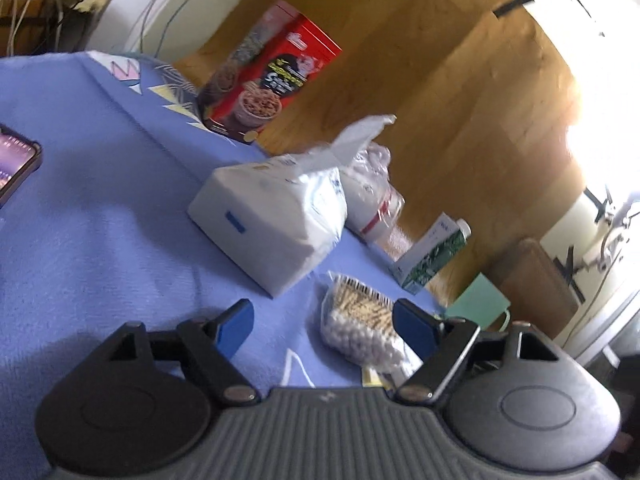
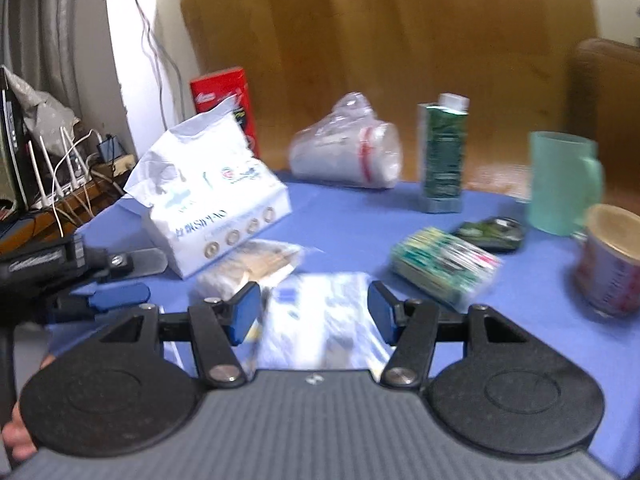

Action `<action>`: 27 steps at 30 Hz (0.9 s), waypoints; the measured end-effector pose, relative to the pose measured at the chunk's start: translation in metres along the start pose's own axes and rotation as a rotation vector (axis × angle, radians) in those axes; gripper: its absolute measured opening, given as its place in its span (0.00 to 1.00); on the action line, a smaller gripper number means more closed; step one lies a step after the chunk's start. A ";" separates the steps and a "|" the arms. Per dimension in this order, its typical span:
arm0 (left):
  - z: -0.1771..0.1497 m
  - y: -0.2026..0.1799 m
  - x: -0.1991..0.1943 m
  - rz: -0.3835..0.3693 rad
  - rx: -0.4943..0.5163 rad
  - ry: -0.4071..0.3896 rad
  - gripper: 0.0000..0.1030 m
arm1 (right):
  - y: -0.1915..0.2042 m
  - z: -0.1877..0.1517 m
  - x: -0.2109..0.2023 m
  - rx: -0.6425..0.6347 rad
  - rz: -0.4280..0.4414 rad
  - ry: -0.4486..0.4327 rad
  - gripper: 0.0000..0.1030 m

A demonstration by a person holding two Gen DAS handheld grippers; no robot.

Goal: Organize soft objects
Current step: 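Move the left gripper back over the table, then grasp the cotton swab pack with the right gripper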

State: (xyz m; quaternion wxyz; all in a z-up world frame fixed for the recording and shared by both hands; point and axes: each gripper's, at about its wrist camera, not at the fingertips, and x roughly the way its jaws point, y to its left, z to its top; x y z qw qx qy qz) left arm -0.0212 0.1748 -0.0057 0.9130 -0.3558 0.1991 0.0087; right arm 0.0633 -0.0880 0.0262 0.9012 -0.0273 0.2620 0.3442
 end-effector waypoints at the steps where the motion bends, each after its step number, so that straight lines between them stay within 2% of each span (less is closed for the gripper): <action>1: 0.000 0.000 -0.001 -0.003 -0.005 -0.005 0.77 | 0.004 0.004 0.010 0.001 0.006 0.015 0.60; 8: -0.003 -0.003 -0.006 -0.021 0.033 -0.033 0.77 | 0.001 0.019 0.057 0.125 0.062 0.098 0.60; 11: -0.004 -0.006 -0.008 -0.022 0.051 -0.046 0.83 | 0.005 0.018 0.061 0.133 0.091 0.107 0.48; 19: -0.002 -0.001 -0.008 -0.020 0.019 -0.055 0.83 | 0.015 0.019 0.030 0.056 0.060 0.016 0.28; 22: -0.002 0.000 -0.007 -0.019 0.016 -0.047 0.83 | 0.011 0.019 0.011 0.058 0.059 -0.030 0.27; 27: -0.002 -0.002 -0.006 -0.011 0.024 -0.040 0.83 | 0.005 0.010 -0.032 0.090 0.149 -0.075 0.27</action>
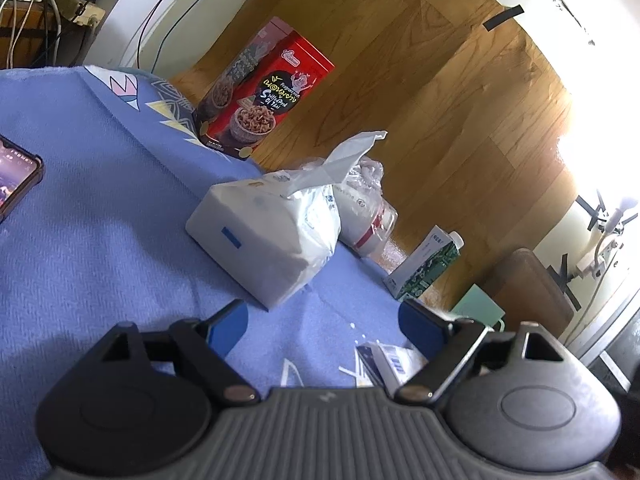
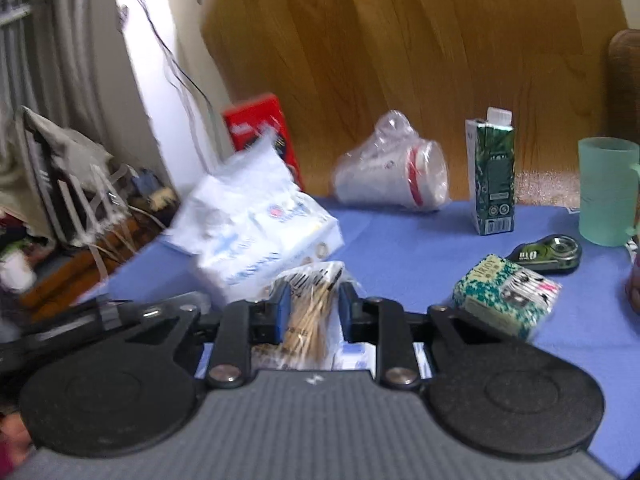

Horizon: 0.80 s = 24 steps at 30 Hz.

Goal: Organize soft objects
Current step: 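Grasp the cotton swab pack with the right gripper, then lift the cotton swab pack with the right gripper toward the left gripper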

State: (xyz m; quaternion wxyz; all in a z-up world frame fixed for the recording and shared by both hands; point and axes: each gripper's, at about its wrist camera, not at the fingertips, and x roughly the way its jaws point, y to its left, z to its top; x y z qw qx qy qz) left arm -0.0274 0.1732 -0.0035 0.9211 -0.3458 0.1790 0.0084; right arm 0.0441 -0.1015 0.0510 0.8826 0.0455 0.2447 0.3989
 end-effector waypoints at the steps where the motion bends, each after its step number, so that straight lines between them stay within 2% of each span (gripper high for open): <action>1: 0.000 -0.001 0.000 0.003 0.005 0.002 0.83 | -0.001 -0.003 -0.007 -0.001 0.012 0.005 0.27; 5: -0.002 -0.008 0.004 0.013 0.053 0.023 0.83 | -0.010 -0.022 -0.031 0.030 0.042 0.062 0.27; 7: -0.004 -0.014 0.007 0.007 0.092 0.050 0.89 | -0.017 -0.033 -0.042 0.064 0.050 0.089 0.27; 11: -0.010 -0.029 0.006 -0.005 0.191 0.063 0.89 | -0.030 -0.053 -0.053 0.119 0.025 0.111 0.28; 12: -0.013 -0.032 0.006 -0.005 0.214 0.062 0.89 | -0.034 -0.057 -0.053 0.136 0.014 0.115 0.32; 15: -0.019 -0.044 0.006 0.004 0.287 0.060 0.89 | -0.046 -0.064 -0.059 0.180 -0.031 0.100 0.45; 19: -0.025 -0.056 0.007 0.011 0.360 0.076 0.90 | -0.059 -0.069 -0.067 0.233 -0.043 0.064 0.51; 24: -0.028 -0.061 0.009 0.009 0.396 0.089 0.90 | -0.081 -0.076 -0.078 0.288 -0.035 0.037 0.51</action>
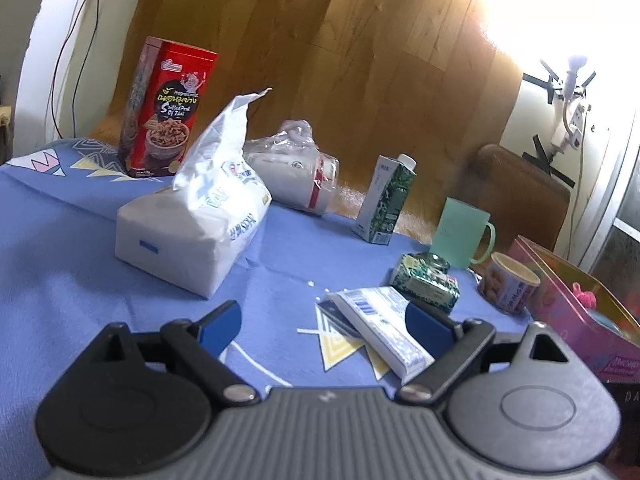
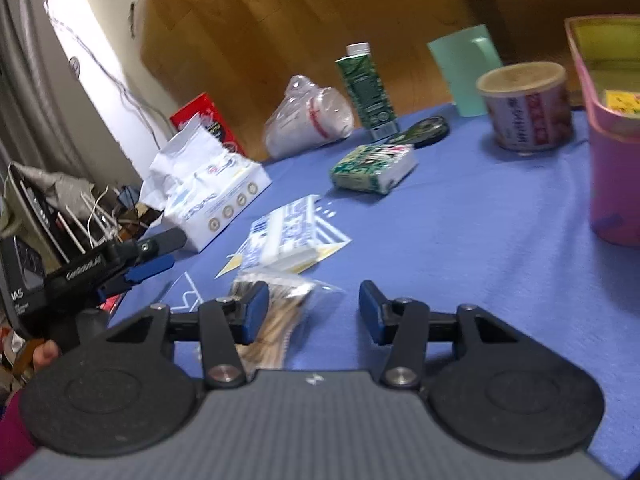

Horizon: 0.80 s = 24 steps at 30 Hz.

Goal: Organize soft objects
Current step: 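Lift the cotton swab pack with the right gripper toward the left gripper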

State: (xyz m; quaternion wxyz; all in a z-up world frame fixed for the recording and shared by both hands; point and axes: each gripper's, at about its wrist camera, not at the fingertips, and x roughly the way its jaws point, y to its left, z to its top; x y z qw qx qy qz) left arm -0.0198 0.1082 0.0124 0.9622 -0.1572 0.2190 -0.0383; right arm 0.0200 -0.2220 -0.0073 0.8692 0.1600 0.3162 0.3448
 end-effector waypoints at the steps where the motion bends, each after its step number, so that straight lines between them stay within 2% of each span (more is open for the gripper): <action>1: 0.000 0.000 0.000 -0.003 0.000 0.003 0.89 | -0.003 0.000 0.000 0.019 0.011 -0.002 0.51; 11: -0.001 -0.002 0.001 -0.043 0.028 0.006 0.91 | -0.008 0.000 -0.003 0.034 0.045 -0.001 0.51; 24: 0.000 -0.003 0.000 -0.089 0.051 0.004 0.91 | 0.001 -0.002 0.001 -0.024 0.021 0.003 0.53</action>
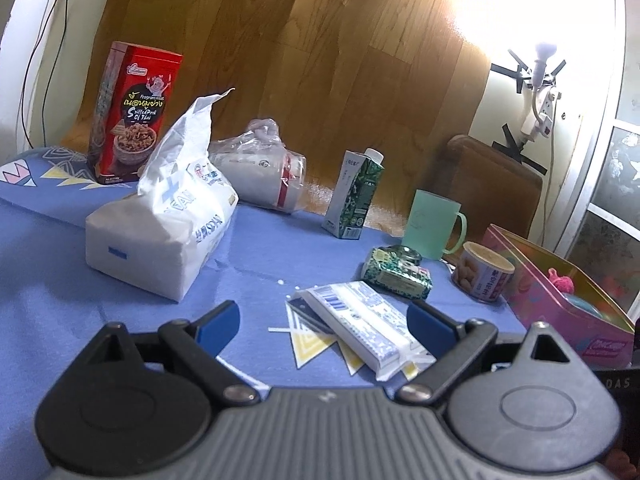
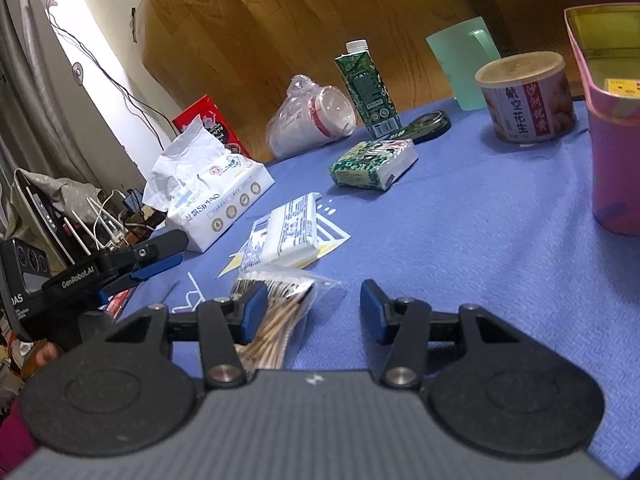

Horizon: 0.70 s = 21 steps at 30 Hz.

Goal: Organize soft objects
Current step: 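Lift the cotton swab pack with the right gripper toward the left gripper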

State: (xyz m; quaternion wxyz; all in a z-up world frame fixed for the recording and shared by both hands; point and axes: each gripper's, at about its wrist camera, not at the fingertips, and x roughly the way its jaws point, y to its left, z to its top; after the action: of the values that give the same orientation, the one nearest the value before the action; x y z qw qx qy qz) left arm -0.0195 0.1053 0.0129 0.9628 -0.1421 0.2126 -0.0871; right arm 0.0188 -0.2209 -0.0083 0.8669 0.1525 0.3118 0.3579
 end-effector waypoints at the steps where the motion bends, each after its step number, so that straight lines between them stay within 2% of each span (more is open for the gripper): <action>1: 0.000 0.000 0.000 -0.001 0.000 -0.001 0.91 | 0.000 0.000 0.000 -0.003 -0.001 0.000 0.53; 21: -0.002 -0.004 -0.002 0.011 0.022 0.001 0.94 | 0.006 -0.002 -0.002 -0.059 -0.024 -0.009 0.56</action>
State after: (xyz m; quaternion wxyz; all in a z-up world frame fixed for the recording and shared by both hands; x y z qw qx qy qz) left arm -0.0223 0.1012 0.0136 0.9647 -0.1302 0.2129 -0.0843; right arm 0.0125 -0.2181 -0.0060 0.8766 0.1247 0.2989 0.3560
